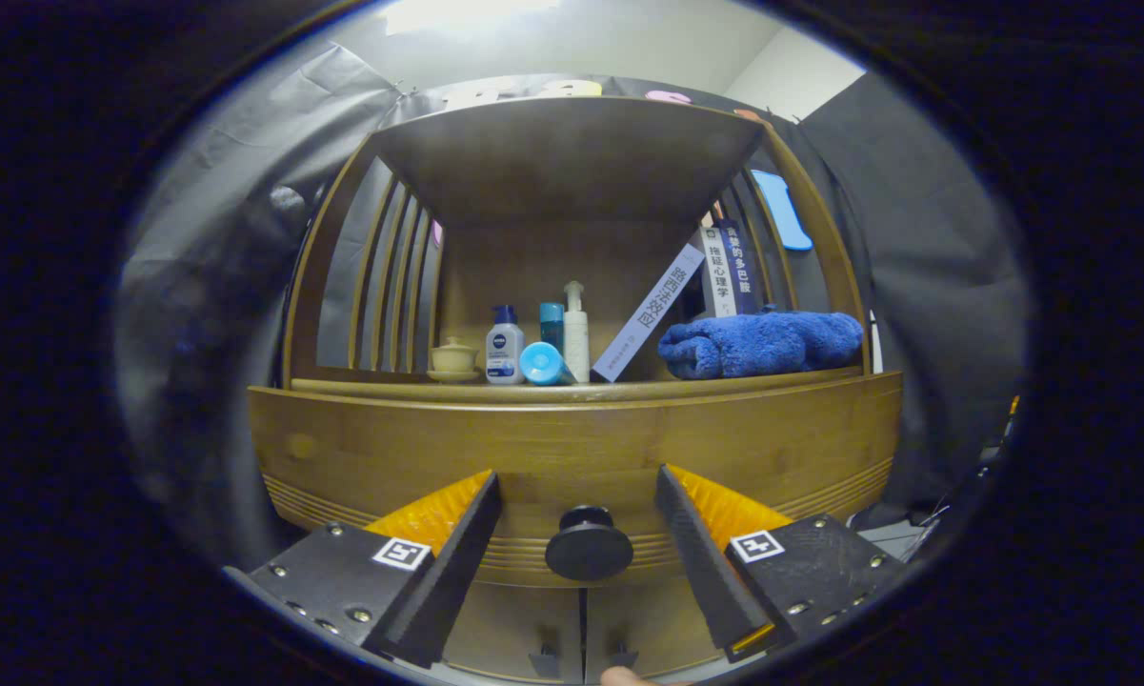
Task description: Pull open the drawer, take out the items inside it, and place them on the countertop above the cabinet.
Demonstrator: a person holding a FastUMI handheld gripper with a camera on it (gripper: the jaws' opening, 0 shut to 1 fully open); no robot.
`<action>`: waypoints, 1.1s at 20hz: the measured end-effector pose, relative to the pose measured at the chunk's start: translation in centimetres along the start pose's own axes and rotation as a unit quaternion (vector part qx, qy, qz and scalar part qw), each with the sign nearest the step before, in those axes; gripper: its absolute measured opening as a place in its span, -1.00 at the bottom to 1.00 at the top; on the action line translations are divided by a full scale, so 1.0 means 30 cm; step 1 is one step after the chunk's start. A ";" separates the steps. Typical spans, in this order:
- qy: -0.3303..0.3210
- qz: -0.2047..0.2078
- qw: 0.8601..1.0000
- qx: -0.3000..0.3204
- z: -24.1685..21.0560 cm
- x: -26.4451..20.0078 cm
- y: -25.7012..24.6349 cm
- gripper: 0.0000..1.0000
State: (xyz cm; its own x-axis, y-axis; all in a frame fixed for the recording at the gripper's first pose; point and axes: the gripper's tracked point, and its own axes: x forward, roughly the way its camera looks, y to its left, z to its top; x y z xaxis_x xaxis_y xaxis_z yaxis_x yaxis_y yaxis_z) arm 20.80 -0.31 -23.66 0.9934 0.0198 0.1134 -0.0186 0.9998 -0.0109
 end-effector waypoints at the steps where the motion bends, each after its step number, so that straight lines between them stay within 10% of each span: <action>1: -0.002 -0.001 1.000 0.002 -0.003 0.015 0.003 0.97; 16: 0.044 0.015 0.998 0.031 0.015 0.024 0.042 0.97; 22: 0.061 -0.014 0.997 -0.047 0.232 -0.148 -0.027 0.97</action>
State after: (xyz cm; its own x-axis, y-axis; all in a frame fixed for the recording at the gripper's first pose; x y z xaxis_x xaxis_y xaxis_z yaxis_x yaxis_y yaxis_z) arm 15.63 -1.13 -17.25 0.9999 -0.0147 -0.0068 0.0140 0.9946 -0.1025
